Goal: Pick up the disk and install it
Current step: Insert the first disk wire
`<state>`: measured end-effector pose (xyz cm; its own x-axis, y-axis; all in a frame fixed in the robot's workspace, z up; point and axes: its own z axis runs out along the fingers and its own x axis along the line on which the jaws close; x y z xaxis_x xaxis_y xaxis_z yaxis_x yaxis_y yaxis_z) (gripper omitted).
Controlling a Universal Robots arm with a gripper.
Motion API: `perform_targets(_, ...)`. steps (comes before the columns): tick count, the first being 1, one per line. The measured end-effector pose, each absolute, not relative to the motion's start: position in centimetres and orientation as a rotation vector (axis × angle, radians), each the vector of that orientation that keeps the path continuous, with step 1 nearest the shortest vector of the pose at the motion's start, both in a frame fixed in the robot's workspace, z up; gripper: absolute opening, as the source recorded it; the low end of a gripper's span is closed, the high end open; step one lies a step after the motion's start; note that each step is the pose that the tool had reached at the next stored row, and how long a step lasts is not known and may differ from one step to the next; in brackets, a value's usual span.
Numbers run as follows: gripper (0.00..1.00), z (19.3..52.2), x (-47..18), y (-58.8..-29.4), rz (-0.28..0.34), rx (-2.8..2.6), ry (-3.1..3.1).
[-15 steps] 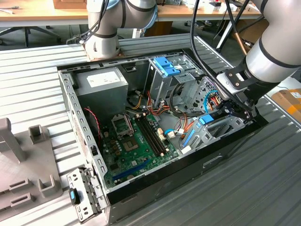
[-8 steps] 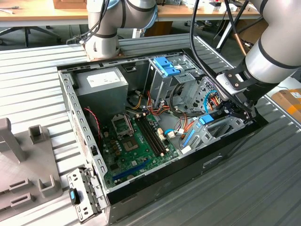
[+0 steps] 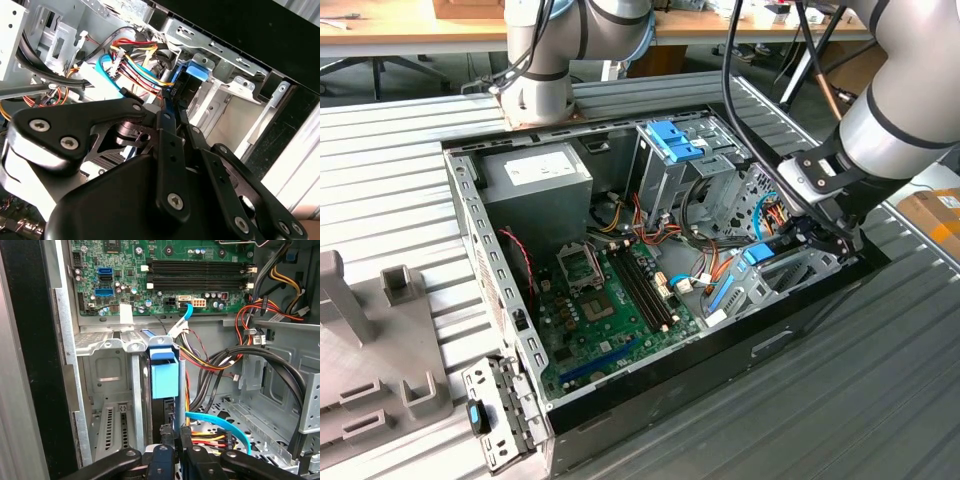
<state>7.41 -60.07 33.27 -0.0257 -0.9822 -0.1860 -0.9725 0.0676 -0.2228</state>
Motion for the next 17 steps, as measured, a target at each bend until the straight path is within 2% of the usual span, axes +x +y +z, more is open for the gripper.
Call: perform_targets(17,0.16,33.09,7.40,-60.07,-0.048,-1.965,2.062)
